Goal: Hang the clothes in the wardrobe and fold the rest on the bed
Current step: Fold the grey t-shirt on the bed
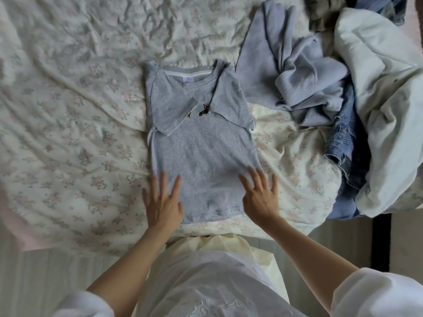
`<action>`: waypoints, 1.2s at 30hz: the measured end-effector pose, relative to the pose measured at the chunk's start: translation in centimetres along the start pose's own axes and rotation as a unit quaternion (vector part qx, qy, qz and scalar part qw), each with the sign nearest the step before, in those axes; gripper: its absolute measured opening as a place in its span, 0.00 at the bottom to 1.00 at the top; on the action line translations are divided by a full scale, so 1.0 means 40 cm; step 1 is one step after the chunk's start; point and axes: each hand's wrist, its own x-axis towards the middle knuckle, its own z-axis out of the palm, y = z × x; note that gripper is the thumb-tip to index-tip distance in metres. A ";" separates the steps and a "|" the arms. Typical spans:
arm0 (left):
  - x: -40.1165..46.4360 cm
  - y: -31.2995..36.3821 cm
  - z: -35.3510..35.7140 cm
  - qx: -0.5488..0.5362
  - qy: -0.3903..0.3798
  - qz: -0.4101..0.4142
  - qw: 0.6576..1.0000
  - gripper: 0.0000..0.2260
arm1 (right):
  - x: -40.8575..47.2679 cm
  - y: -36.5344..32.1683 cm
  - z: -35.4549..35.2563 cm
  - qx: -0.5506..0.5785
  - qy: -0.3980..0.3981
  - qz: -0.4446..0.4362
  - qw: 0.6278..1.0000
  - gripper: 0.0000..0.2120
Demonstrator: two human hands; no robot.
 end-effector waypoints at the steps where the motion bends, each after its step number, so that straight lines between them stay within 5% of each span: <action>1: 0.015 0.015 0.003 0.019 -0.016 0.043 0.999 0.38 | 0.009 -0.010 0.003 -0.012 -0.016 -0.045 0.999 0.31; 4: 0.035 0.046 0.025 0.053 -0.111 0.099 0.987 0.37 | 0.019 -0.029 0.022 -0.057 -0.098 -0.110 0.988 0.29; 9: -0.036 0.032 0.075 0.064 -0.260 0.105 0.958 0.29 | -0.022 -0.049 0.033 -0.107 -0.217 -0.074 0.967 0.24; 11: -0.056 0.025 0.064 0.073 -0.216 0.122 0.966 0.20 | -0.035 -0.062 0.021 -0.093 -0.223 -0.062 0.968 0.18; 14: -0.035 0.028 0.007 0.004 -0.052 0.125 0.991 0.09 | -0.013 -0.085 -0.021 -0.060 -0.110 -0.065 0.990 0.05; 20: 0.166 0.030 -0.166 -0.069 0.162 0.110 0.978 0.06 | 0.186 -0.113 -0.101 0.068 -0.007 -0.086 0.994 0.16; 24: 0.326 0.015 -0.261 -0.063 0.198 0.099 0.973 0.01 | 0.349 -0.115 -0.177 0.093 0.019 -0.083 0.992 0.17; 32: 0.635 -0.063 -0.373 0.005 0.145 0.063 0.987 0.16 | 0.640 -0.045 -0.301 0.069 0.071 -0.014 0.995 0.22; 36: 0.756 -0.087 -0.405 0.017 0.051 -0.002 0.999 0.35 | 0.738 -0.012 -0.314 0.048 0.046 0.017 0.998 0.28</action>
